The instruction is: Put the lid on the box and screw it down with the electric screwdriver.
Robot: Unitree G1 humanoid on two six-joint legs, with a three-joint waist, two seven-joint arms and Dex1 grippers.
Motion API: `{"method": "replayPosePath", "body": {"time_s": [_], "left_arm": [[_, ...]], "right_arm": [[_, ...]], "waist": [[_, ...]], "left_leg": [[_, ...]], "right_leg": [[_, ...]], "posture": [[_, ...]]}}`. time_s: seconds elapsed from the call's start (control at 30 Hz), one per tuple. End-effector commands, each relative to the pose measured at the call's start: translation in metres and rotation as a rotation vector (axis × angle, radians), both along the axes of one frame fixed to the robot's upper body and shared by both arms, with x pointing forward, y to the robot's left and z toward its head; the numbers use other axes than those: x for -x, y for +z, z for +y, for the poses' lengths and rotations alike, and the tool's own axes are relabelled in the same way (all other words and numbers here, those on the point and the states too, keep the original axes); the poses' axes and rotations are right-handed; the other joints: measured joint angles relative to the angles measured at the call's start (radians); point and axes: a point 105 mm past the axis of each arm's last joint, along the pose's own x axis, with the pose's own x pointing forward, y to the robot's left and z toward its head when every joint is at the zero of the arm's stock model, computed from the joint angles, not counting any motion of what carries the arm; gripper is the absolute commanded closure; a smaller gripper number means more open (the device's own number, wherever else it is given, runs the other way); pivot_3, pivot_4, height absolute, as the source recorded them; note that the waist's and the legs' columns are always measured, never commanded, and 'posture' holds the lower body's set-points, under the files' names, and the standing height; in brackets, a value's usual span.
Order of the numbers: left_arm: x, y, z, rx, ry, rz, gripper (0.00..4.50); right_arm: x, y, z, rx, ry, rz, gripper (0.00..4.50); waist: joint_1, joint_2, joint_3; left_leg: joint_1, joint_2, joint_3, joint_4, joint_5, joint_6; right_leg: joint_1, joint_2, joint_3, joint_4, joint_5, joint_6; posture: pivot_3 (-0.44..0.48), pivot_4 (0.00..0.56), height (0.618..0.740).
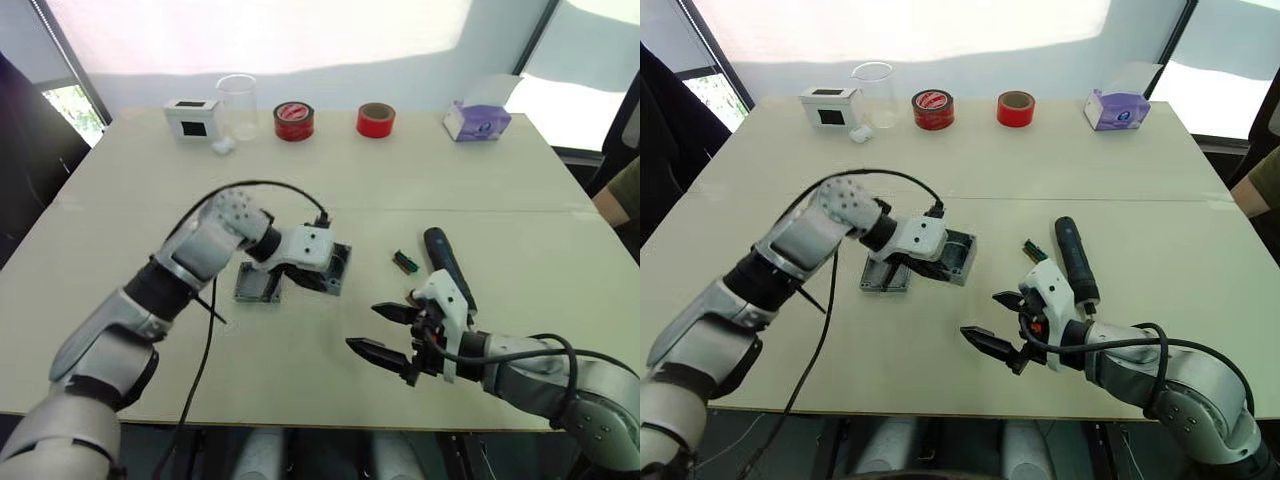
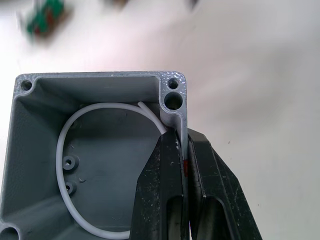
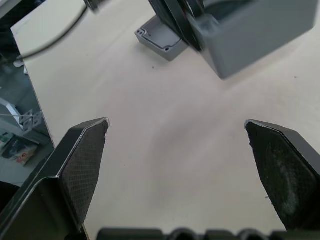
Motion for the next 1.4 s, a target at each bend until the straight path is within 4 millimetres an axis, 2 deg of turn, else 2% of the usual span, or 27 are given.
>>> {"method": "replayPosePath", "body": {"time_s": [0.03,0.27,0.47,0.67,0.73,0.77,0.87,0.93,1.03,1.1,1.13,1.17,1.2,1.3,1.4], "left_arm": [[0.006,-0.006,-0.010,0.000,-0.164,0.011,4.46],[0.004,-0.023,-0.015,-0.105,-0.317,-0.025,4.46],[-0.004,-0.033,-0.011,-0.195,-0.372,-0.058,4.46],[-0.008,-0.040,-0.007,-0.203,-0.371,-0.043,4.46],[-0.008,-0.041,-0.007,-0.199,-0.362,-0.035,3.90],[-0.009,-0.040,-0.007,-0.201,-0.361,-0.038,3.76],[-0.012,-0.032,-0.005,-0.174,-0.327,-0.045,2.42],[-0.014,-0.020,-0.002,-0.148,-0.285,-0.050,1.76],[-0.011,0.008,0.005,-0.086,-0.225,-0.033,1.76],[-0.007,0.032,0.013,-0.018,-0.153,0.001,1.76],[-0.009,0.044,0.026,0.002,-0.084,0.003,1.76],[-0.020,0.050,0.044,-0.012,0.067,-0.032,1.76],[-0.028,0.053,0.057,-0.027,0.176,-0.063,1.76],[-0.057,0.054,0.087,0.044,0.703,-0.028,1.76],[-0.052,0.043,0.109,0.029,1.057,0.105,1.76]], "right_arm": [[0.005,0.013,0.001,-0.011,-0.002,-0.056,0.00],[0.010,0.014,0.000,-0.019,-0.055,-0.060,0.00],[0.022,0.011,0.002,-0.038,-0.080,-0.012,0.00],[0.031,0.013,0.000,-0.034,-0.052,0.025,0.00],[0.030,0.014,-0.001,-0.030,-0.047,0.027,0.00],[0.030,0.014,-0.002,-0.029,-0.044,0.027,0.00],[0.028,0.016,-0.002,-0.025,-0.029,0.027,0.00],[0.028,0.016,-0.003,-0.018,-0.019,0.028,0.00],[0.029,0.017,-0.004,-0.002,-0.006,0.024,0.00],[0.030,0.022,-0.007,0.006,0.005,0.012,0.00],[0.028,0.029,-0.008,-0.004,0.013,-0.011,0.00],[0.027,0.040,-0.009,-0.021,0.034,-0.044,0.00],[0.026,0.047,-0.008,-0.033,0.049,-0.065,0.00],[0.025,0.064,-0.003,-0.025,0.120,-0.128,0.00],[0.024,0.068,0.004,0.039,0.190,-0.164,0.00]], "waist": [[-0.001,0.000,0.000],[-0.002,-0.001,0.000],[-0.001,-0.001,0.000],[-0.002,-0.001,0.001],[-0.002,-0.001,0.001],[-0.002,-0.001,0.001],[-0.002,-0.001,0.001],[-0.001,-0.001,0.001],[-0.005,-0.001,0.001],[-0.008,-0.001,0.001],[-0.009,-0.001,0.001],[-0.009,-0.001,0.001],[-0.014,-0.001,0.001],[-0.025,-0.001,0.001],[-0.022,-0.001,0.001]], "left_leg": [[0.000,0.000,0.000,0.000,0.000,0.000],[0.000,0.000,0.000,0.000,0.000,0.001],[0.000,0.000,0.000,0.001,-0.001,0.001],[0.000,0.000,0.000,0.001,-0.001,0.002],[0.000,0.000,0.000,0.001,-0.001,0.002],[0.000,0.000,0.000,0.001,-0.001,0.002],[0.000,0.000,0.000,0.001,-0.001,0.002],[0.000,0.000,0.000,0.001,-0.001,0.002],[-0.001,0.001,0.000,0.001,-0.001,0.002],[-0.001,0.001,-0.001,0.001,-0.001,0.003],[-0.001,0.001,-0.001,0.001,-0.002,0.003],[-0.001,0.001,-0.001,0.001,-0.002,0.003],[-0.001,0.001,-0.001,0.001,-0.002,0.003],[0.001,0.002,-0.001,0.001,-0.002,0.003],[0.001,0.001,-0.003,0.001,-0.002,0.003]], "right_leg": [[0.000,0.000,0.000,0.000,0.000,0.000],[-0.001,0.000,0.000,0.001,0.000,0.000],[-0.001,0.000,0.000,0.001,0.000,0.000],[-0.001,0.000,0.000,0.001,0.000,0.001],[-0.001,0.000,0.000,0.001,0.000,0.001],[-0.001,0.000,0.000,0.001,0.000,0.001],[-0.001,0.000,0.000,0.001,0.000,0.001],[0.000,0.000,0.000,0.001,0.000,0.001],[-0.001,0.001,0.000,0.001,0.000,0.001],[-0.001,0.001,0.000,0.001,0.000,0.001],[-0.001,0.001,0.000,0.001,0.000,0.001],[-0.001,0.001,0.000,0.001,0.000,0.001],[-0.001,0.001,0.000,0.001,0.000,0.001],[0.001,0.002,0.000,0.001,-0.001,0.002],[0.002,0.002,-0.001,0.002,-0.002,0.004]], "posture": [[0.000,0.150,0.740],[0.000,0.150,0.740],[0.000,0.150,0.740],[0.000,0.150,0.740],[0.000,0.150,0.740],[0.000,0.150,0.740],[0.000,0.150,0.740],[0.000,0.150,0.740],[0.000,0.150,0.740],[0.000,0.150,0.740],[0.000,0.150,0.740],[0.000,0.150,0.740],[0.000,0.150,0.740],[0.000,0.150,0.740],[0.000,0.150,0.740]]}}
